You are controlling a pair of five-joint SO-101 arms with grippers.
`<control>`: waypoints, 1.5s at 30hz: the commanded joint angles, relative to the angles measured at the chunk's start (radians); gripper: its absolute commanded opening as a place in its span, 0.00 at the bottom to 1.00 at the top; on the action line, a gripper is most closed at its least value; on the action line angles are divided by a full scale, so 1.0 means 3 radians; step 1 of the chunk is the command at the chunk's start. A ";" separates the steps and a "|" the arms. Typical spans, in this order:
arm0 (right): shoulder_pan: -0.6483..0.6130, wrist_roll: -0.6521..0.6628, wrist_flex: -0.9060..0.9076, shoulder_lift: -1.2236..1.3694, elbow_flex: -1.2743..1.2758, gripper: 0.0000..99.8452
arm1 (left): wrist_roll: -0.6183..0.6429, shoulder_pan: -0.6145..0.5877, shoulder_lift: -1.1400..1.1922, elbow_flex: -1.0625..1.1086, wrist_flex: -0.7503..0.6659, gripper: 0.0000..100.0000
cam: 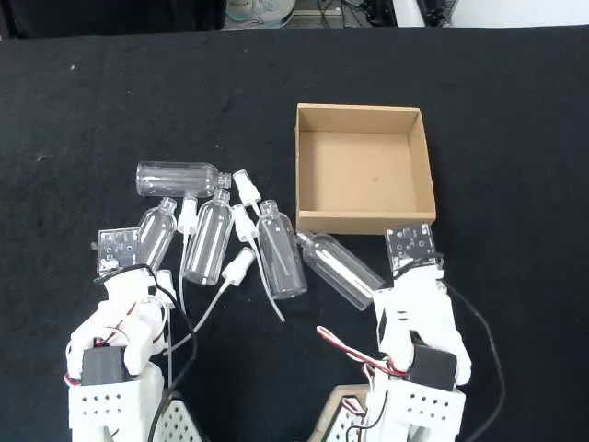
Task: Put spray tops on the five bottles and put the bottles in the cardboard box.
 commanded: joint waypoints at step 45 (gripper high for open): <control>-0.1770 0.0194 0.0445 0.4621 -0.3532 0.23 | 0.0015 -0.0013 -0.0026 0.0069 0.0026 0.03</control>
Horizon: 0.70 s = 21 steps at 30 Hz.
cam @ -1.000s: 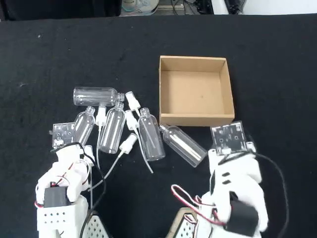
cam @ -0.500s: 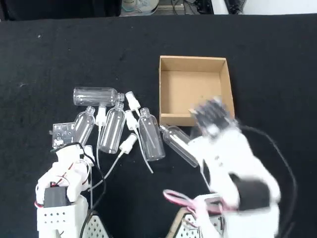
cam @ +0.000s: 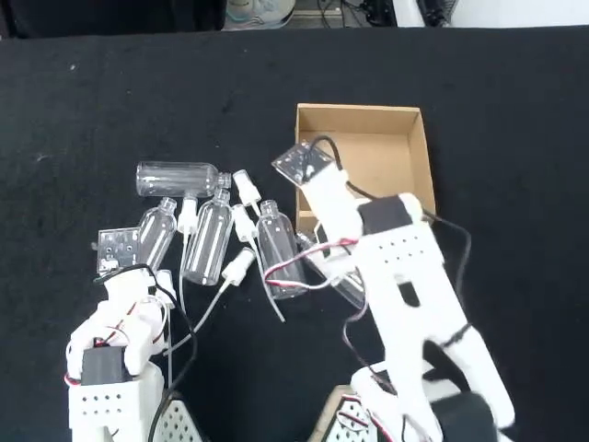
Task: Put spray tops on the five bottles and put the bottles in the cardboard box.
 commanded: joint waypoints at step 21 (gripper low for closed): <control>0.0005 0.0430 -0.0880 0.0688 0.0371 0.25 | 0.0015 -0.0013 -0.0026 0.0069 0.0026 0.03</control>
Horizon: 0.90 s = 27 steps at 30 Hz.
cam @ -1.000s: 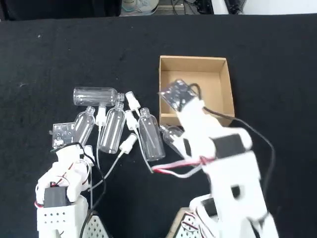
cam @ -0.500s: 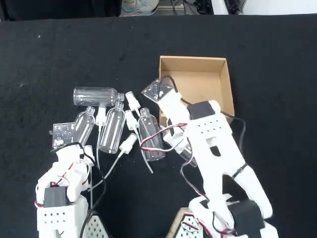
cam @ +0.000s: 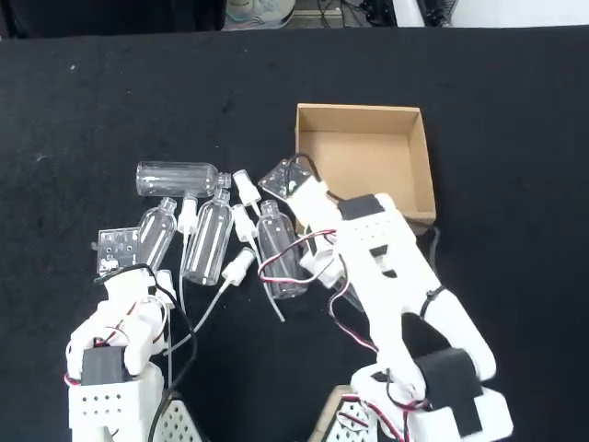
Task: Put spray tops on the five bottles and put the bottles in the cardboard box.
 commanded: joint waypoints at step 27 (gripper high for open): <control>0.0941 0.0138 0.0721 -0.0212 0.0115 0.32 | 0.0020 -0.0013 -0.0026 0.0069 0.0026 0.03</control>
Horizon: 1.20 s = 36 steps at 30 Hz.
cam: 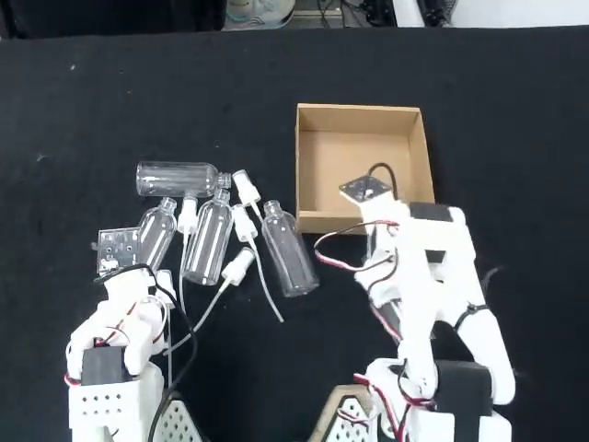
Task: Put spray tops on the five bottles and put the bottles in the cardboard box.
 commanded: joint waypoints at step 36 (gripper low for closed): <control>0.0066 0.0164 0.0327 -0.0059 -0.0749 0.01 | 0.0026 -0.0013 -0.0026 0.0069 0.0026 0.03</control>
